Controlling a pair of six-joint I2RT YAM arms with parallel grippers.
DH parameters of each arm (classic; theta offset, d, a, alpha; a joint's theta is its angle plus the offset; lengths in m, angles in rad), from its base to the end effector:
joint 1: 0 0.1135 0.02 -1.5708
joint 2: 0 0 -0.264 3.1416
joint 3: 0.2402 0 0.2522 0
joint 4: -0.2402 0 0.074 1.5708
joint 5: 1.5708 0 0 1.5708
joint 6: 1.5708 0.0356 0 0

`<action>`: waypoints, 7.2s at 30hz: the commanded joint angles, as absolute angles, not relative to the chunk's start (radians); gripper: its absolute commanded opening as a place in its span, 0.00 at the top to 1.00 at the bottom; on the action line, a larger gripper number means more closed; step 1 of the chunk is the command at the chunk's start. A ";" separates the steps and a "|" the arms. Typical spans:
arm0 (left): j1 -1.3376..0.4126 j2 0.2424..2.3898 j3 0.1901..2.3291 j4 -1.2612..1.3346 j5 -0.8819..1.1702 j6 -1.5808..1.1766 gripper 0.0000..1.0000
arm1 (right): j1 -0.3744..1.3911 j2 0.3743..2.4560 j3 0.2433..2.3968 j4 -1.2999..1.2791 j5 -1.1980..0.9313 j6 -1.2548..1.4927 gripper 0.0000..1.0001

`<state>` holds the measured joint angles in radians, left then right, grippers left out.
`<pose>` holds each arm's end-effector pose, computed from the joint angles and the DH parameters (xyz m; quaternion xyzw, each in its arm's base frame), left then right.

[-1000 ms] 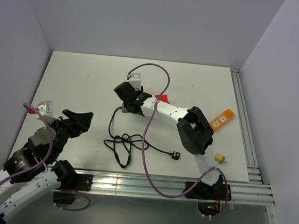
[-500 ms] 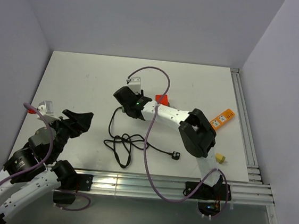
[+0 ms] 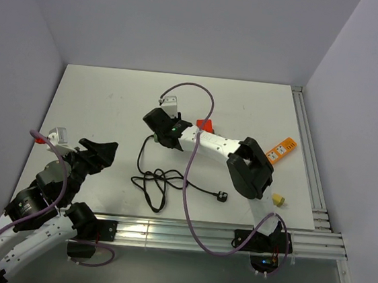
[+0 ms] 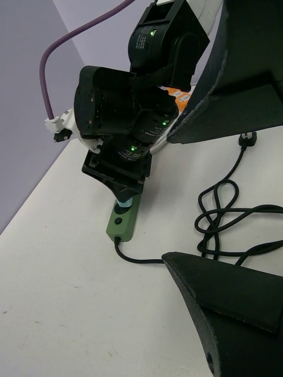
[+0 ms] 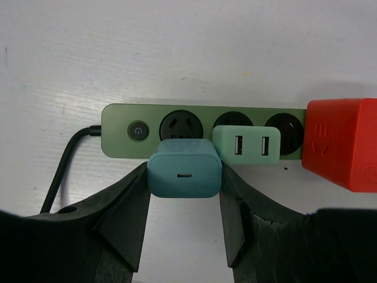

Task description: Insert the plug

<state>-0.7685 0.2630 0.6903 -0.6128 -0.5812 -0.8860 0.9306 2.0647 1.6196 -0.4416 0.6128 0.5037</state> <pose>0.0604 -0.0312 0.3191 -0.2259 0.7253 -0.3011 0.5764 0.2896 0.3545 0.2147 -0.0914 0.8992 -0.0040 0.4278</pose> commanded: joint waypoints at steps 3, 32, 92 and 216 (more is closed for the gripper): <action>-0.767 0.255 0.690 -0.618 -0.584 -0.891 0.21 | 0.911 2.078 1.680 -0.453 0.635 0.491 1.00; -0.767 0.252 0.687 -0.611 -0.577 -0.893 0.20 | 0.905 2.103 1.700 -0.529 0.612 0.548 1.00; -0.767 0.232 0.692 -0.637 -0.580 -0.910 0.20 | 0.819 2.169 1.753 -0.587 0.459 0.520 1.00; -0.767 0.250 0.715 -0.672 -0.529 -0.986 0.21 | 0.856 2.103 1.588 -0.431 0.465 0.529 1.00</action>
